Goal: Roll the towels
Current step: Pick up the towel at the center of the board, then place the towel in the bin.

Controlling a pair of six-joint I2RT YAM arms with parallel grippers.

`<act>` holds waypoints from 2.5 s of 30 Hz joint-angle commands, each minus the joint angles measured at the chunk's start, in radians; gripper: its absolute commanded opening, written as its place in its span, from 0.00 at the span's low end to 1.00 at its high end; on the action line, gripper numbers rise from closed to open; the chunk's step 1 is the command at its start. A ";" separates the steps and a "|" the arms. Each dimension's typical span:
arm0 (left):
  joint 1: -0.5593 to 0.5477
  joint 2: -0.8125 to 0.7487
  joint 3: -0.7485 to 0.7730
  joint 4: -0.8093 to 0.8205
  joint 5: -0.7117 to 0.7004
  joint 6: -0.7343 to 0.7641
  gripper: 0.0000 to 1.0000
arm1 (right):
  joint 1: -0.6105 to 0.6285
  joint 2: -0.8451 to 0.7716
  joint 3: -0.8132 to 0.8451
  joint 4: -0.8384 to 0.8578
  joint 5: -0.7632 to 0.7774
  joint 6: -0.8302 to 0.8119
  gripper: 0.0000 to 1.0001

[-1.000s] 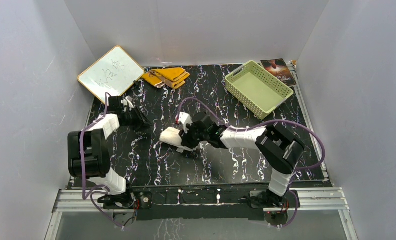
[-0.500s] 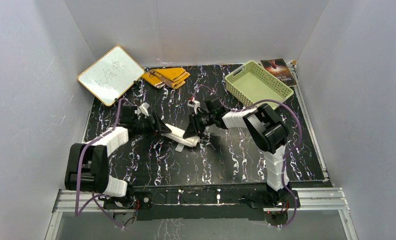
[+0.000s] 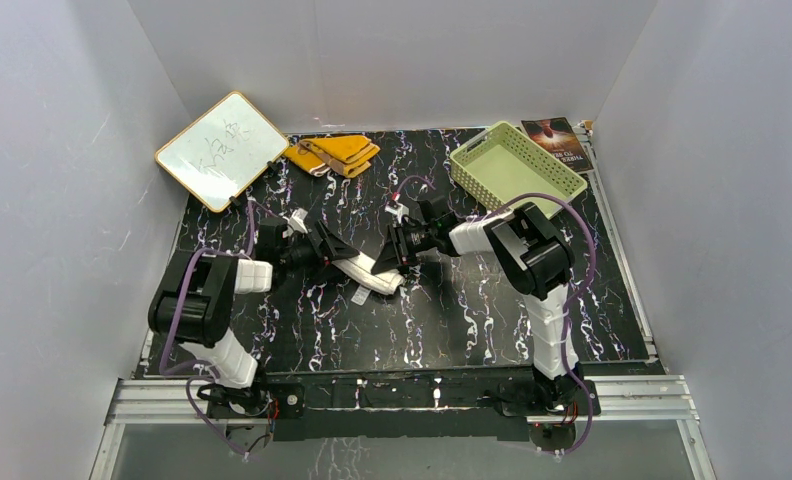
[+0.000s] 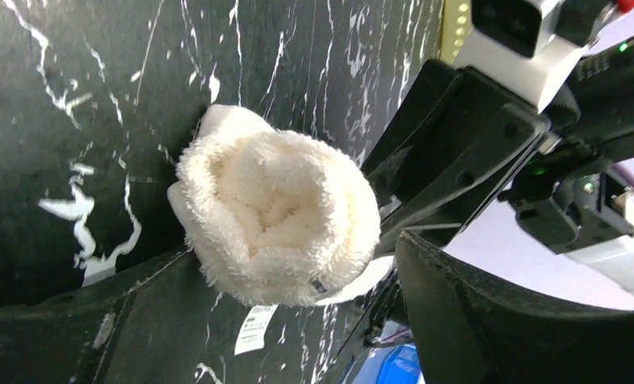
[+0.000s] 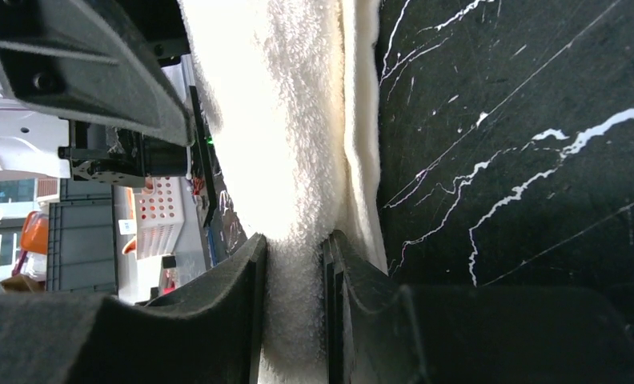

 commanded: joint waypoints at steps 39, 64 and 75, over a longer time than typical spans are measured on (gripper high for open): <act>-0.052 -0.118 0.553 -0.256 0.821 0.485 0.35 | -0.165 -0.243 -0.278 1.589 -0.203 0.773 0.98; -0.111 -0.046 0.647 -0.554 0.755 0.758 0.34 | -0.055 -0.307 -0.296 1.578 -0.186 0.791 0.98; -0.110 -0.049 0.674 -0.664 0.347 0.844 0.31 | 0.015 -0.393 -0.221 0.776 -0.108 0.279 0.84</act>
